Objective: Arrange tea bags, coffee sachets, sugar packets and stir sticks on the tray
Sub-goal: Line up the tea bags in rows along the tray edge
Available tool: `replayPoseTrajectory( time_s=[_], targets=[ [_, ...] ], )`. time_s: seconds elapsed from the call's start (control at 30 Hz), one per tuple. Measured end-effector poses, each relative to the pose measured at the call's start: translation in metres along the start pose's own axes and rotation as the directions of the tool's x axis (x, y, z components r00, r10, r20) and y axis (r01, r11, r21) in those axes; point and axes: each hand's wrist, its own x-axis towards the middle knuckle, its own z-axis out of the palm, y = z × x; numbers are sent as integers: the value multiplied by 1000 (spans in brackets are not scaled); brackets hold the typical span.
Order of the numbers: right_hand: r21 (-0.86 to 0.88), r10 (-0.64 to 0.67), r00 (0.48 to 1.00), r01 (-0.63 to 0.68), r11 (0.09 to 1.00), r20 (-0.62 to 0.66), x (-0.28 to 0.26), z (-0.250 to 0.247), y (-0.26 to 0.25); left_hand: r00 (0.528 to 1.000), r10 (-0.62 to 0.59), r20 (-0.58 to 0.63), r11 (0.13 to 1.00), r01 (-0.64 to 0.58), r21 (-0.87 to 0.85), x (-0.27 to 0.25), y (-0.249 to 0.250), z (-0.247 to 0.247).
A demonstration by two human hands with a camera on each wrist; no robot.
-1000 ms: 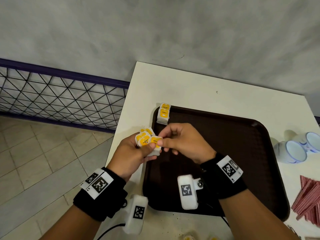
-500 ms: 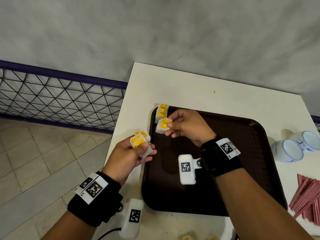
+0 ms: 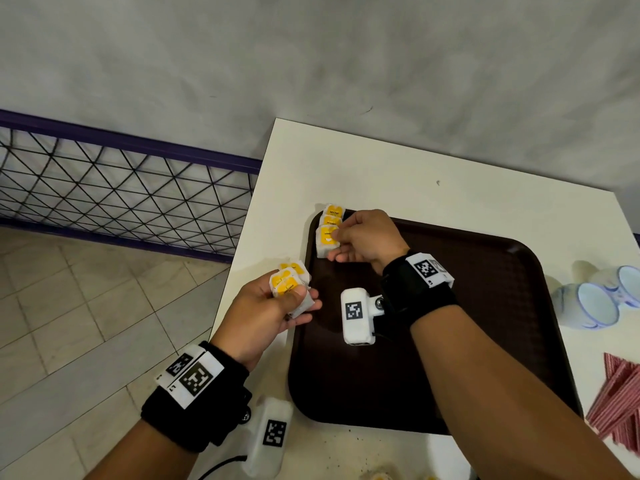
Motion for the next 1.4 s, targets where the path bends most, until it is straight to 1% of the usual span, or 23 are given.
replayPoseTrajectory(
  time_s=[0.2,0.23,0.27,0.33,0.37,0.4,0.43,0.5,0.53,0.57,0.7,0.83,0.93,1.0,1.17,1.4],
  targets=[
    [-23,16,999,-17,1000,-29,-1,5,0,1000,-10,9,1000,10,1,0,-2,-1],
    [-57,7,999,-10,998,-50,-1,4,0,1000,-17,21,1000,17,-4,0,-1,-1],
    [-143,-32,996,20,990,-88,-2,2,1,999,-30,38,999,30,-20,0,1,-1],
    [-340,-192,970,131,931,-151,-9,-4,2,995,-61,82,996,67,-67,-1,4,-2],
    [-357,-264,956,202,912,-132,-17,-6,3,993,-69,100,994,77,-82,-2,6,-3],
    [-317,-310,948,275,908,-67,-26,-7,5,992,-66,108,993,76,-89,-2,7,-3],
    [-249,-333,942,330,911,29,-37,-7,8,993,-55,105,994,65,-91,-2,7,-3],
    [-158,-337,918,372,915,209,-56,-6,18,996,-15,86,998,20,-62,-1,6,0],
    [-158,-334,907,380,911,255,-60,-5,23,997,9,78,999,-6,-38,-1,5,2],
    [-165,-335,903,386,908,270,-63,-3,28,997,29,72,999,-28,-18,-1,4,4],
    [-132,-355,908,389,912,222,-65,3,39,997,63,42,998,-64,22,-2,2,7],
    [-43,-324,928,337,941,184,-64,0,39,999,26,34,999,-26,21,-3,4,7],
    [-22,-287,951,291,957,113,-53,-8,37,1000,8,3,1000,-8,16,-3,6,4],
    [-31,-253,964,256,966,77,-43,-12,35,1000,2,-11,1000,-2,15,-3,5,1],
    [-90,-196,978,202,975,66,-25,-6,27,1000,0,-7,1000,0,22,-4,2,0],
    [-170,-127,992,121,978,-26,-11,2,26,1000,-6,7,1000,6,24,-4,2,1]
  ],
)
